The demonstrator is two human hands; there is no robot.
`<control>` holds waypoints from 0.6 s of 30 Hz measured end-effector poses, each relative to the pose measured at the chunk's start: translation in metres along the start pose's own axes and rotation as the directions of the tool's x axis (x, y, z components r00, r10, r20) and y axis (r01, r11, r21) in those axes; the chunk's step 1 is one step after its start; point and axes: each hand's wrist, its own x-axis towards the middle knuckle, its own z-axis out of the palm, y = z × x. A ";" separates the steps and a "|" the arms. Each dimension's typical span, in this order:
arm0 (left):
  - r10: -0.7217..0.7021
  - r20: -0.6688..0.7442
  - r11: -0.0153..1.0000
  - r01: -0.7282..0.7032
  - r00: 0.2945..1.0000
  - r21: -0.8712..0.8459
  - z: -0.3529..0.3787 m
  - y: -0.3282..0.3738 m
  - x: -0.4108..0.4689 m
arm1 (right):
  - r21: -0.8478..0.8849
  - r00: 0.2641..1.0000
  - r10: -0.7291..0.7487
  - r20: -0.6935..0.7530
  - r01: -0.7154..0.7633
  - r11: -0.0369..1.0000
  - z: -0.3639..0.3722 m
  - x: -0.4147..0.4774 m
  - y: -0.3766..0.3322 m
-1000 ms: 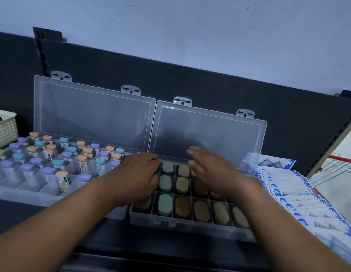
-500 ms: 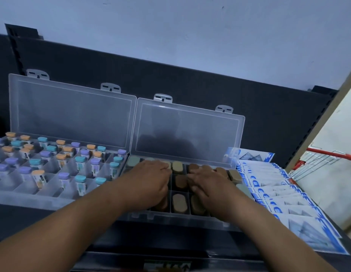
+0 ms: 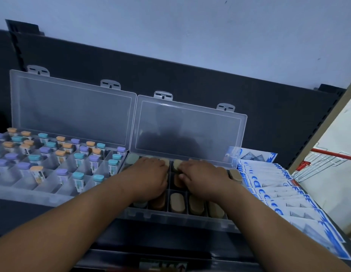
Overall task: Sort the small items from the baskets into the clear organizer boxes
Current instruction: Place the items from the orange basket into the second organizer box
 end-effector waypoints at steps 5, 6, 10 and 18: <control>-0.012 0.022 1.000 0.012 1.000 0.005 -0.003 0.002 -0.002 | 0.015 1.000 -0.013 -0.005 0.013 1.000 0.007 0.005 0.001; -0.010 0.021 1.000 0.010 1.000 -0.001 -0.004 0.003 -0.003 | 0.030 1.000 -0.013 -0.007 0.013 0.999 0.008 0.007 0.001; 0.008 -0.035 0.998 -0.010 0.999 -0.054 -0.010 0.003 -0.009 | 0.153 0.997 0.015 -0.071 -0.004 0.988 0.003 0.004 0.008; 0.011 -0.081 0.997 -0.017 0.997 -0.072 -0.022 -0.014 -0.030 | 0.332 0.939 0.246 -0.242 -0.158 0.930 -0.005 -0.045 0.036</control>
